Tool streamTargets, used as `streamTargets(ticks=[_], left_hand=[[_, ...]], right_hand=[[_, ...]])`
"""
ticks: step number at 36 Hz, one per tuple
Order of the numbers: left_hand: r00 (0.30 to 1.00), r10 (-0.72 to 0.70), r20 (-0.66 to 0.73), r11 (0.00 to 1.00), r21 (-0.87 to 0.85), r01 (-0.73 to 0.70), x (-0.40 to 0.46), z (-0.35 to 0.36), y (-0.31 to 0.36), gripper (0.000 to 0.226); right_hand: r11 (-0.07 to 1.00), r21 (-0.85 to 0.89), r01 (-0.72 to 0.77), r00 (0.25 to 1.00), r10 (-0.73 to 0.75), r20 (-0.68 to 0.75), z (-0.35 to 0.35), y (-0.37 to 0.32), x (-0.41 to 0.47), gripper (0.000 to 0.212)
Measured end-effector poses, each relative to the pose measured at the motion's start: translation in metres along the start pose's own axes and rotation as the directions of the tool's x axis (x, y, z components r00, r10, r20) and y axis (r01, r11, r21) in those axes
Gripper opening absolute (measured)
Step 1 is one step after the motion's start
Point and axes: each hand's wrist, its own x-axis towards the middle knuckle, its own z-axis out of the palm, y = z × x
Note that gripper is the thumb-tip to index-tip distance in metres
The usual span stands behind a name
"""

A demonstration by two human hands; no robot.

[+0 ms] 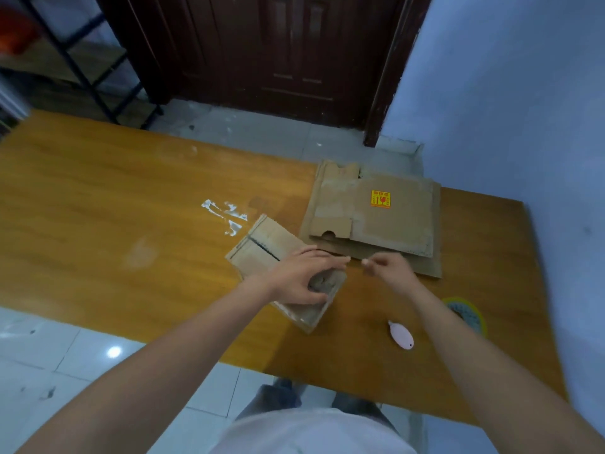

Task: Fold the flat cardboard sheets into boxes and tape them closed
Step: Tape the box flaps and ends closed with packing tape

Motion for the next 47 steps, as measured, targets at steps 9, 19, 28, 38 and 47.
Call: streamTargets(ticks=[9,19,28,38,47], left_hand=[[0.371,-0.486,-0.791,0.872,-0.413,0.262,-0.043,-0.02,-0.009,0.03],[0.294,-0.948,-0.125,0.265,-0.821,0.506,-0.059,-0.002,-0.021,0.033],[0.537,-0.82,-0.199,0.569,-0.393,0.723,-0.003,-0.026,0.009,0.036],[0.683,-0.704,-0.196,0.703,-0.049,0.71,0.017,0.002,0.036,0.037],[0.772,-0.608,-0.185,0.785,0.008,0.62,0.057,0.012,0.056,0.062]], right_hand=[[0.973,0.225,0.056,0.997,-0.065,0.029,0.037,-0.069,-0.002,0.035],[0.886,0.441,-0.143,0.973,0.045,0.226,0.083,-0.091,-0.029,0.062],[0.837,0.54,-0.086,0.99,0.133,-0.047,0.116,-0.06,-0.086,0.02],[0.917,0.392,-0.079,0.964,-0.031,0.265,0.106,-0.056,-0.11,0.026],[0.94,0.329,-0.094,0.931,-0.034,0.363,0.061,-0.032,-0.102,0.038]])
